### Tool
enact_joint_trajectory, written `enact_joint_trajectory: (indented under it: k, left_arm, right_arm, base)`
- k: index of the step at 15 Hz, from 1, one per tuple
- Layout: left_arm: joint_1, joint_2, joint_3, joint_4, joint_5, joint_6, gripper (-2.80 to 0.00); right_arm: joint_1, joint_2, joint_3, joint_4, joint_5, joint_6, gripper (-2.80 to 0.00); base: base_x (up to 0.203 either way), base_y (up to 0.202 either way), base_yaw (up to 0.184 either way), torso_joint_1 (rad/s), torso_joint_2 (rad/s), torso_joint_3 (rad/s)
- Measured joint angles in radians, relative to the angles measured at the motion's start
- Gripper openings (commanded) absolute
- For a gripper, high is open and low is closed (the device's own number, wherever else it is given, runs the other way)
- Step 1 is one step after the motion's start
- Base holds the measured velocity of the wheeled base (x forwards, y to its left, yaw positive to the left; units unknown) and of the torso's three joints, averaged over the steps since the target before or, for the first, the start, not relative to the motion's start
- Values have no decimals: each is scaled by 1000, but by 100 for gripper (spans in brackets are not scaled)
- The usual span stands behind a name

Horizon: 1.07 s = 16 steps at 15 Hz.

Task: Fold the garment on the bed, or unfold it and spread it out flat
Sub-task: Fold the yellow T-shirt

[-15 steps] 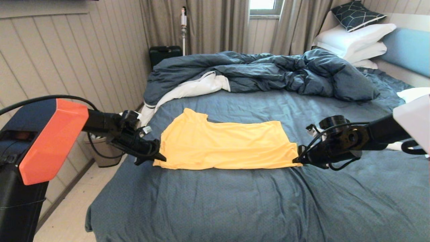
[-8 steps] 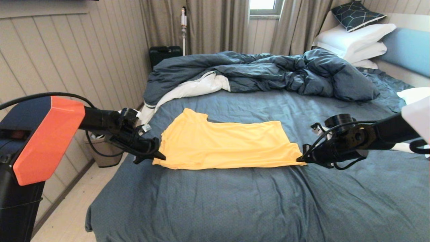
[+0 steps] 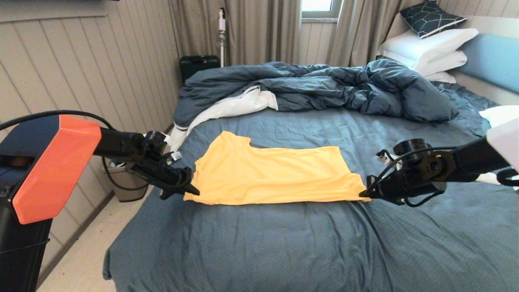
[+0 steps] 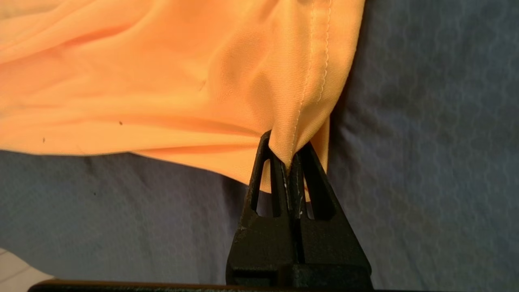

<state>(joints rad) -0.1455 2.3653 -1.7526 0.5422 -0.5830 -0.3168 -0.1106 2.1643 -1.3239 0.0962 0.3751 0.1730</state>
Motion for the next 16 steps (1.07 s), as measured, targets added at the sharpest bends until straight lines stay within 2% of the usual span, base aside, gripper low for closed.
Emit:
enact_joint_trajectory:
  k: [9, 16]
  left_arm:
    - [-8, -62, 70, 16, -3, 3, -280]
    - [-13, -161, 233, 9, -1, 52, -280]
  right_arm:
    - [-9, -51, 73, 0, 2, -23, -280]
    - [-47, -143, 218, 0, 26, -83, -280]
  base:
    - [0, 0, 0, 0, 0, 0]
    - [0, 0, 0, 0, 0, 0]
